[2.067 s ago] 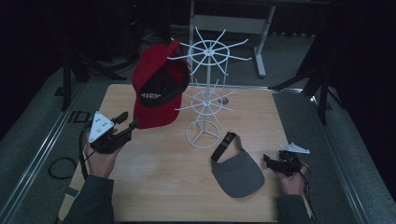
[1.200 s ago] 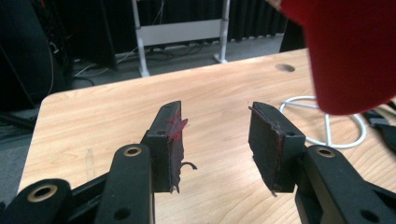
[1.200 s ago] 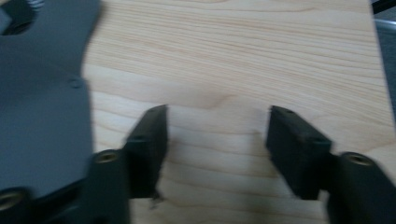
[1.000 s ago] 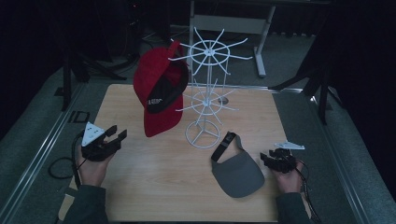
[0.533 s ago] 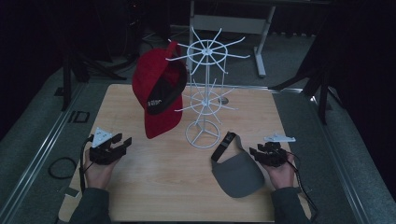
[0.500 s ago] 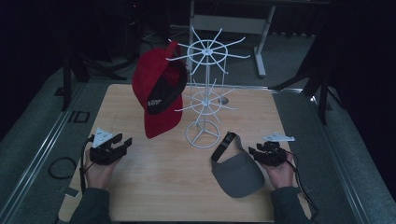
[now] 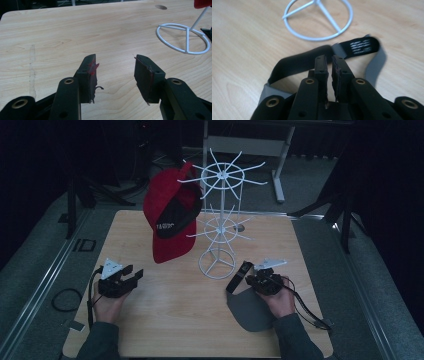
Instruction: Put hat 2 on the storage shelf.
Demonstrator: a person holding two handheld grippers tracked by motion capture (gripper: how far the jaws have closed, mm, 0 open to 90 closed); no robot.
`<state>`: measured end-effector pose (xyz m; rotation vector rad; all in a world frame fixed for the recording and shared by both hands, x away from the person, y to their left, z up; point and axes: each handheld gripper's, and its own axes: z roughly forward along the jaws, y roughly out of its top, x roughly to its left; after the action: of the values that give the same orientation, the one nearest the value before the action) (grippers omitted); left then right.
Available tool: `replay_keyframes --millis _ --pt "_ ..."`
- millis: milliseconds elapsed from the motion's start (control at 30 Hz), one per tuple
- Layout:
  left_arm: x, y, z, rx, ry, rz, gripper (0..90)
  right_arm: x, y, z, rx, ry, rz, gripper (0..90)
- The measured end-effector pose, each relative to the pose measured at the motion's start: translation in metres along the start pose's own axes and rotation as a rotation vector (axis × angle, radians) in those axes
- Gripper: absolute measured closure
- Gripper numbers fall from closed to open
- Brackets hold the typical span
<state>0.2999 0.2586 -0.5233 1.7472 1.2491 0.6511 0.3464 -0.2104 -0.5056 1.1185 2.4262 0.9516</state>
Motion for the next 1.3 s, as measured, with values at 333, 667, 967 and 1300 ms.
replay_keyframes --millis 333,667,967,1300 --pt "0.000 0.000 0.000 -0.002 0.000 -0.004 52.5 0.000 -0.016 -0.015 0.057 0.019 -0.032 84.4" --pt "-0.001 -0.001 0.002 0.001 0.000 -0.004 52.2 -0.005 -0.024 -0.016 0.113 -0.011 -0.027 80.4" --pt "0.000 -0.001 0.000 -0.003 0.000 -0.008 51.7 0.007 0.010 0.008 0.120 -0.018 -0.042 73.0" --pt "0.001 -0.001 0.000 -0.009 0.000 -0.014 51.7 0.011 0.023 0.036 0.207 -0.055 -0.057 72.5"
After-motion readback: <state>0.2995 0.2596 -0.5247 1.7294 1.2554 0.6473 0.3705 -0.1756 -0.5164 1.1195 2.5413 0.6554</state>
